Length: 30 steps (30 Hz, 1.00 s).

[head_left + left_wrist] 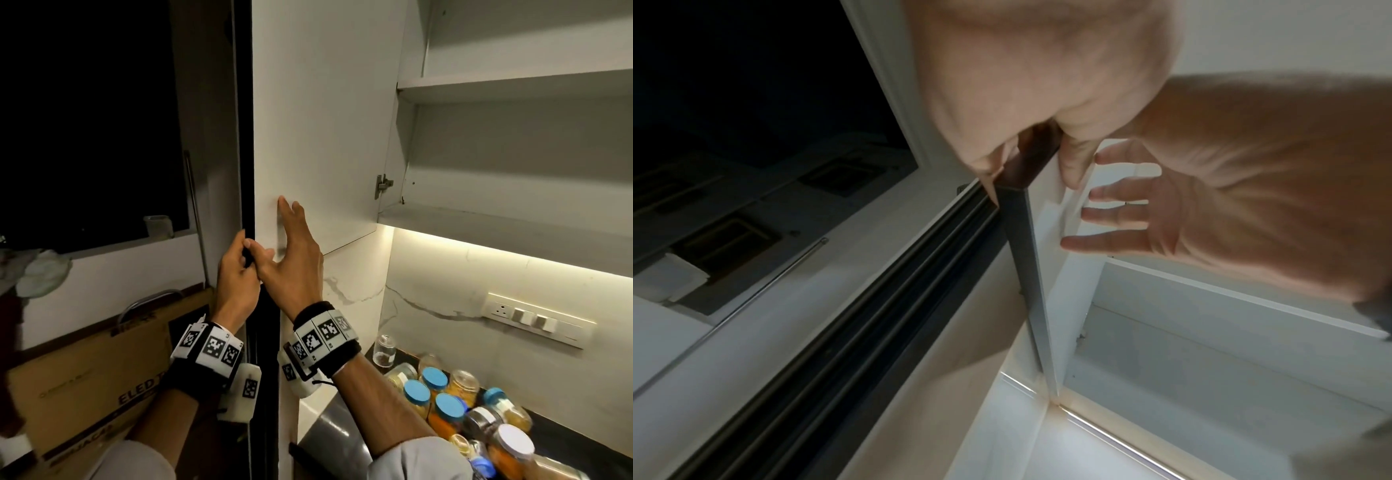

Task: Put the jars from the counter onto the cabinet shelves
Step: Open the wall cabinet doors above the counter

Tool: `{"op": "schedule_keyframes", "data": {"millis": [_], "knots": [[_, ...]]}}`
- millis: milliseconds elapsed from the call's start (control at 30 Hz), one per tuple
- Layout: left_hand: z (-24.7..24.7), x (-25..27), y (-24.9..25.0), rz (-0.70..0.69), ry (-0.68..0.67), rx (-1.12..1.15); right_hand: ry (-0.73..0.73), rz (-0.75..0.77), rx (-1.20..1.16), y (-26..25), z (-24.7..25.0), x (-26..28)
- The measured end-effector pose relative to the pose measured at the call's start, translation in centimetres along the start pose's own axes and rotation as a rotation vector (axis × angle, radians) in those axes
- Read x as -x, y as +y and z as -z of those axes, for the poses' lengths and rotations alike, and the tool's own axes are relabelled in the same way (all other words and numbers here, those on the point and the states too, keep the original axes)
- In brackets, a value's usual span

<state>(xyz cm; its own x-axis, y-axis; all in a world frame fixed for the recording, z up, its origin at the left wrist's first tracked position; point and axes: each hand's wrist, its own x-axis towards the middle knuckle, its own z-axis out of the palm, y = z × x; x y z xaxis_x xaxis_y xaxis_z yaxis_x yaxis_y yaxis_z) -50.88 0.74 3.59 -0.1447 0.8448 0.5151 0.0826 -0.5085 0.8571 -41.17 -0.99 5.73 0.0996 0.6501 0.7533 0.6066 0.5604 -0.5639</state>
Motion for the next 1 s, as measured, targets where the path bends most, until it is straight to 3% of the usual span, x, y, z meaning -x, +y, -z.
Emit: {"op": "schedule_keyframes", "data": {"millis": [167, 400, 667, 800, 900, 1000], "knots": [[0.4, -0.1, -0.5, 0.036, -0.008, 0.003, -0.021, -0.01, -0.017, 0.4, -0.6, 0.3], [0.2, 0.7, -0.6, -0.035, -0.014, 0.01, -0.084, -0.043, -0.044, 0.6, 0.0, 0.8], [-1.5, 7.9, -7.8, 0.086, -0.018, -0.015, -0.274, -0.271, -0.01, 5.3, 3.5, 7.1], [-4.3, 14.8, -13.2, 0.295, -0.201, -0.064, -0.347, -0.446, 0.071, 10.5, 5.0, 13.8], [-6.9, 20.0, -17.1, 0.425, -0.421, -0.125, -0.398, -0.581, 0.121, 14.7, 7.1, 19.2], [-10.0, 23.9, -20.2, 0.467, -0.674, -0.195, -0.389, -0.714, 0.172, 18.9, 10.3, 24.2]]}}
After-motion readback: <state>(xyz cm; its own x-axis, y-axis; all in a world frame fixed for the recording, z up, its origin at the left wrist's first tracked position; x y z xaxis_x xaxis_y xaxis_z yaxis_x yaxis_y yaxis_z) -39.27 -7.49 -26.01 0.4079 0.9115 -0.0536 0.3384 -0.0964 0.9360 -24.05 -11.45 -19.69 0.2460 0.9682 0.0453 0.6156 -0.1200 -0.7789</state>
